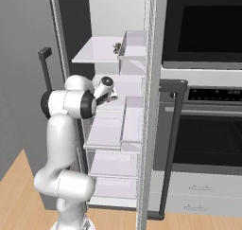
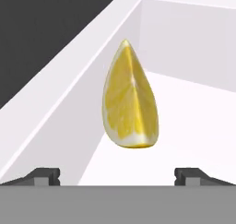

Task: Place one lemon wedge and one fish in each tupperware on the nearby counter, to pack two identical lunches.

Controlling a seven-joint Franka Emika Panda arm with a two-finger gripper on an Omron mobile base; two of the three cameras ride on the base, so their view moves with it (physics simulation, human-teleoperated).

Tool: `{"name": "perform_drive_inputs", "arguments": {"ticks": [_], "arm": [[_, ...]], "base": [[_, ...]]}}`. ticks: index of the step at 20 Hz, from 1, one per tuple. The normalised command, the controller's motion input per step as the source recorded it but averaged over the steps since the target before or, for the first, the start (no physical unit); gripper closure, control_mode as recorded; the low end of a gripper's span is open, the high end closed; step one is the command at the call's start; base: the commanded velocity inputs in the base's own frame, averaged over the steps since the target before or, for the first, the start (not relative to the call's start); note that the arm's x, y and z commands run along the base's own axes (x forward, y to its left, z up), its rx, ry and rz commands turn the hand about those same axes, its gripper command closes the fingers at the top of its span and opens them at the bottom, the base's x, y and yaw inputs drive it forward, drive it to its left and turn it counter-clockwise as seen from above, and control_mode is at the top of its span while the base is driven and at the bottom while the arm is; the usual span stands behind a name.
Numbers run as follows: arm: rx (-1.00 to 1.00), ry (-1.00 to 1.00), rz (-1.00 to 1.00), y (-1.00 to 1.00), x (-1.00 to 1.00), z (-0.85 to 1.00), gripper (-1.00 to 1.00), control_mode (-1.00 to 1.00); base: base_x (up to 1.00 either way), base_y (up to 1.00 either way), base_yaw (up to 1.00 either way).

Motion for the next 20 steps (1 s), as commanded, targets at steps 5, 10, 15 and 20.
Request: {"name": "perform_drive_inputs", "arguments": {"ticks": [5, 10, 15, 20], "arm": [[0.0, -0.02, 0.0, 0.0, 0.02, 0.31, -1.0, -1.0], [0.0, -0.02, 0.0, 0.0, 0.19, 0.17, -1.0, -1.0], [0.0, 0.0, 0.0, 0.04, 0.38, 0.0, -1.0, -1.0], [0.0, 0.0, 0.0, 0.12, 0.31, -0.01, -1.0, -1.0]], "base": [[0.0, 0.0, 0.0], [0.0, 0.0, 0.0], [0.0, 0.0, 0.0], [0.0, 0.0, 0.0]]}}
